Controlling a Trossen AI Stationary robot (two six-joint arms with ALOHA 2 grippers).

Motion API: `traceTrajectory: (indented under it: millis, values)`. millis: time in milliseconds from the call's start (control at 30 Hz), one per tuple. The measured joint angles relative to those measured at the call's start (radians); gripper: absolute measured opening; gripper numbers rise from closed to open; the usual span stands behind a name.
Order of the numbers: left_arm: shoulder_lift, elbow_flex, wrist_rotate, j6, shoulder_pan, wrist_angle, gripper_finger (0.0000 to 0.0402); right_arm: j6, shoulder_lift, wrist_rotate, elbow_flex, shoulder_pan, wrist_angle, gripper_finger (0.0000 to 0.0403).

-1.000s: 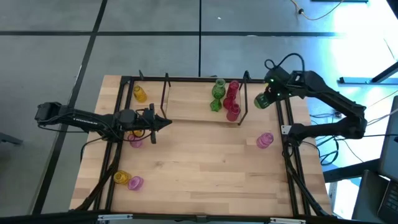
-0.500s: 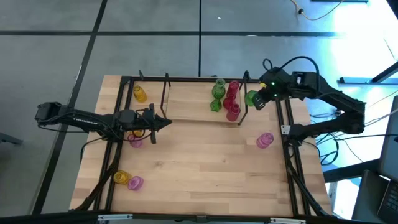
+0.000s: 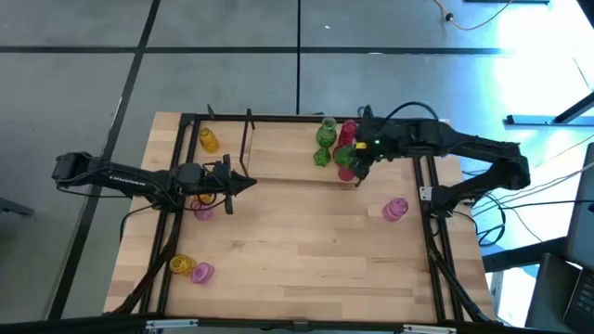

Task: Sort vases onto shelf
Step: Put the green vase on the shelf aligned with the other green vases

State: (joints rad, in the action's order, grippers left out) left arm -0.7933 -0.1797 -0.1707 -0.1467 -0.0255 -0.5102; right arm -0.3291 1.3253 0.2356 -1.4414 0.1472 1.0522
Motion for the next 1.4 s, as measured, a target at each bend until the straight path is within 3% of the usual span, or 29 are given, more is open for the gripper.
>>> traceTrajectory:
  millis: [233,867,1400]
  values:
    - [0.0,0.0,0.0,0.0,0.0,0.0,0.0001,0.05,0.057,0.0,0.0,-0.047,-0.09,0.0083]
    - [0.0,0.0,0.0,-0.001,0.0,0.0,0.0001,0.127,0.274,0.011,0.0,-0.084,-0.112,0.0083]
    - [0.0,0.0,0.0,-0.001,0.0,0.0,0.0001,0.136,0.407,0.114,0.0,-0.081,-0.128,0.0083]
